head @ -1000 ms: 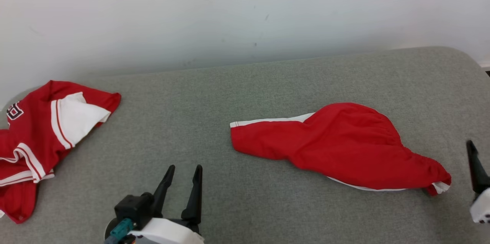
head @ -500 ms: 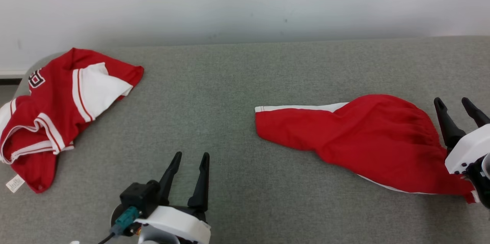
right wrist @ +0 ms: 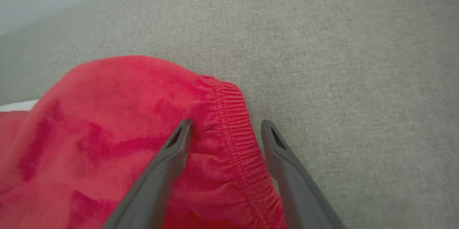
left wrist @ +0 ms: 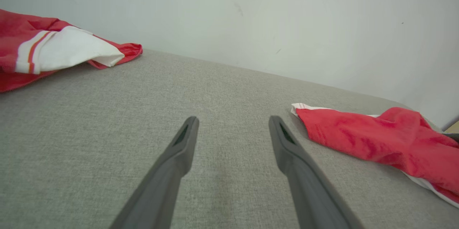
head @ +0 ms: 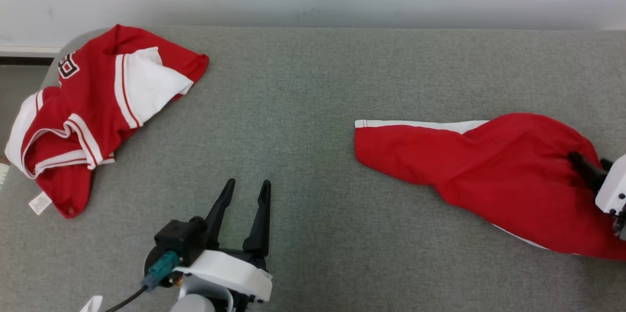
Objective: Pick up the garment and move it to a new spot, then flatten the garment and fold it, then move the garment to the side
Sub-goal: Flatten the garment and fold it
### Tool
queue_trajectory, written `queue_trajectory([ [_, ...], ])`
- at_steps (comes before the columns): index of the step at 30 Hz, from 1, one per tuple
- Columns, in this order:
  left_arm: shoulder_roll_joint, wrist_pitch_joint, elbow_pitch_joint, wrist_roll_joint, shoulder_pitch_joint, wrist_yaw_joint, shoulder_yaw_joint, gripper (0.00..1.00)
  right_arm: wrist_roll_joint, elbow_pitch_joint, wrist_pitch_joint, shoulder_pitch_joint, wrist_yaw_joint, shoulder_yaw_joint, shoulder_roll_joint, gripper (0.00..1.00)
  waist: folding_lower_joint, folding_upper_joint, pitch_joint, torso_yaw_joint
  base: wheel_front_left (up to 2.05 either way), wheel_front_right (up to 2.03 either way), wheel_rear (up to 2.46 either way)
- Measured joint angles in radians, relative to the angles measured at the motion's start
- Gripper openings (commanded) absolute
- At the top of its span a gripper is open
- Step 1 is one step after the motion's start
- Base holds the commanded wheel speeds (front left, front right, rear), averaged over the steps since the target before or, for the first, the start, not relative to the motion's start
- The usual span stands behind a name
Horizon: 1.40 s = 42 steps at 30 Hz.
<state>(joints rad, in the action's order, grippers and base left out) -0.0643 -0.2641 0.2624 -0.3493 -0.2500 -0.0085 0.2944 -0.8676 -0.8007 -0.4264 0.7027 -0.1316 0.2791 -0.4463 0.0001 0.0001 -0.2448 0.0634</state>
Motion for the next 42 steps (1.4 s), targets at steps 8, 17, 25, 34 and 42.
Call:
queue_trajectory([
  [8,0.003,0.0,0.006,0.008,-0.009,-0.004,0.001,1.0,-0.053,-0.042,-0.047,0.025,0.0,0.031,0.004,0.13,0.0,0.0,-0.005,0.008,0.0,0.0,0.0],
  [17,0.006,0.0,0.013,0.011,-0.005,-0.004,-0.001,1.0,-0.049,0.008,0.117,0.056,0.0,0.074,-0.026,0.0,-0.0001,-0.0001,0.019,0.006,0.0,0.0,0.0],
  [25,0.009,0.0,-0.007,0.015,-0.026,-0.01,0.012,1.0,-0.055,-0.025,0.23,0.203,0.0,0.047,-0.048,0.0,-0.0001,-0.0001,-0.041,0.02,0.0,0.0,0.0],
  [34,0.014,0.0,-0.025,0.015,-0.062,-0.009,0.02,1.0,-0.037,-0.295,0.34,0.413,0.0,-0.058,-0.085,0.0,0.0,0.0,-0.141,0.089,0.0,0.0,0.0],
  [42,0.015,0.0,-0.021,0.015,-0.072,-0.004,0.02,1.0,0.02,-0.463,0.386,0.472,0.0,-0.062,-0.03,1.0,0.0,0.0,-0.151,0.103,0.0,0.0,0.0],
])
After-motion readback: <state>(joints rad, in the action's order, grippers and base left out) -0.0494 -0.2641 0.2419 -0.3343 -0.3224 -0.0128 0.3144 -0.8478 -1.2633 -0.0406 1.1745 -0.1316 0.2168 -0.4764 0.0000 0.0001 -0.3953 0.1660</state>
